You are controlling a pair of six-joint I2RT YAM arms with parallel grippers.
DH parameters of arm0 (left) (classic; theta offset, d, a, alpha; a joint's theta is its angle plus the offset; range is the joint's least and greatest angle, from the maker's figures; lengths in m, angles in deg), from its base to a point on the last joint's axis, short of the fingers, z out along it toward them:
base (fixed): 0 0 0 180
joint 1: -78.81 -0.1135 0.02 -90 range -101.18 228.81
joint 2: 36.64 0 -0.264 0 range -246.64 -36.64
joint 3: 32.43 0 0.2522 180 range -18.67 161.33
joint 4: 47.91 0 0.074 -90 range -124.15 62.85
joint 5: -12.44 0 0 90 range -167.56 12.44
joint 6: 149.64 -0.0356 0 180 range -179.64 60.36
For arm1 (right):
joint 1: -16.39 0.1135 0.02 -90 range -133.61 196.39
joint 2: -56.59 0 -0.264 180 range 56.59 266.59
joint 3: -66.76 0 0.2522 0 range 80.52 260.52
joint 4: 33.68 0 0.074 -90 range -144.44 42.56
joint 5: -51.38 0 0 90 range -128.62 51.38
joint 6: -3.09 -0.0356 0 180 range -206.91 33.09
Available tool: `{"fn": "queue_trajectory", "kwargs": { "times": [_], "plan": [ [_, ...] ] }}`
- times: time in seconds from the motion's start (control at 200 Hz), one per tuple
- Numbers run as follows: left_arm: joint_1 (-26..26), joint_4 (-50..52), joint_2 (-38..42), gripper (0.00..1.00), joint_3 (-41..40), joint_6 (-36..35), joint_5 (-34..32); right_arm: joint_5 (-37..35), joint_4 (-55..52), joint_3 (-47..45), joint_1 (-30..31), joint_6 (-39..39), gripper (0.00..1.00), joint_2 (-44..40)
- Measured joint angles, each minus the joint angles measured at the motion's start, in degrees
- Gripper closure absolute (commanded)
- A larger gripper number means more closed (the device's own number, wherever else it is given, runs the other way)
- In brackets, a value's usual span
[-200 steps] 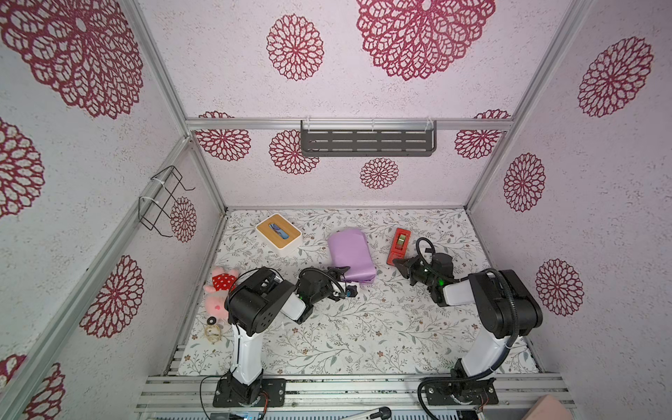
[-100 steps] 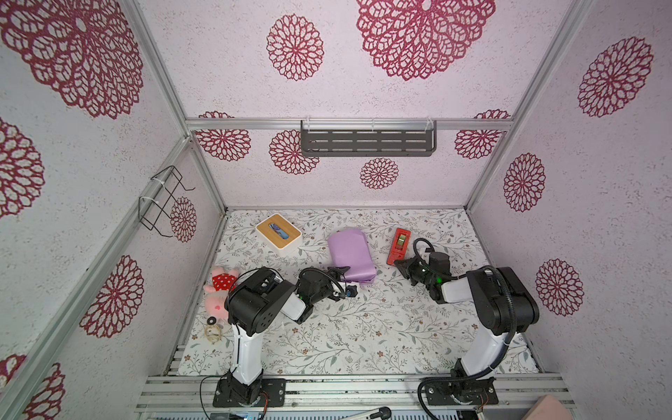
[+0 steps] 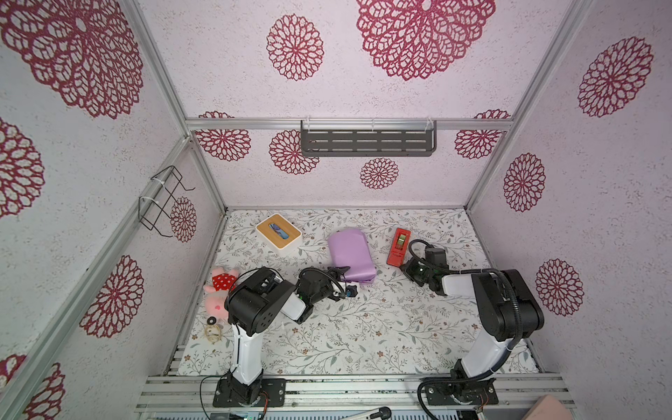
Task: Wrap a gift box in wrapping paper
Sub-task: Tear off the tape with the cutter, then wrap the gift box with the wrapping paper.
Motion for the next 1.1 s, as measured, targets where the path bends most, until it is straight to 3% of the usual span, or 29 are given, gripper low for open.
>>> {"fn": "queue_trajectory", "kwargs": {
  "times": [0.165, 0.325, 0.45, 0.56, 0.825, 1.101],
  "plan": [
    [0.00, 0.02, 0.00, 0.33, 0.02, 0.00, 0.00, -0.87, -3.48, 0.42, -0.79, 4.17, 1.00, -1.14],
    [0.00, 0.07, 0.00, 0.33, 0.02, 0.00, 0.00, 5.38, 1.05, -5.95, 0.15, 6.93, 1.00, -9.16],
    [0.00, 0.13, 0.00, 0.33, 0.04, 0.00, 0.00, 8.35, 6.29, -11.10, 6.45, 10.43, 1.00, -18.23],
    [0.00, 0.20, 0.02, 0.33, 0.09, 0.00, 0.00, 10.23, 13.46, -14.25, 13.81, 12.09, 1.00, -21.42],
    [0.00, 1.09, 0.31, 0.33, 0.39, 0.11, 0.00, 11.96, 25.81, -17.20, 23.02, 13.88, 1.00, -13.57],
    [0.00, 1.36, 0.44, 0.33, 0.39, 0.13, -0.02, 11.93, 31.30, -16.81, 25.40, 15.30, 1.00, -8.66]
  ]
}}
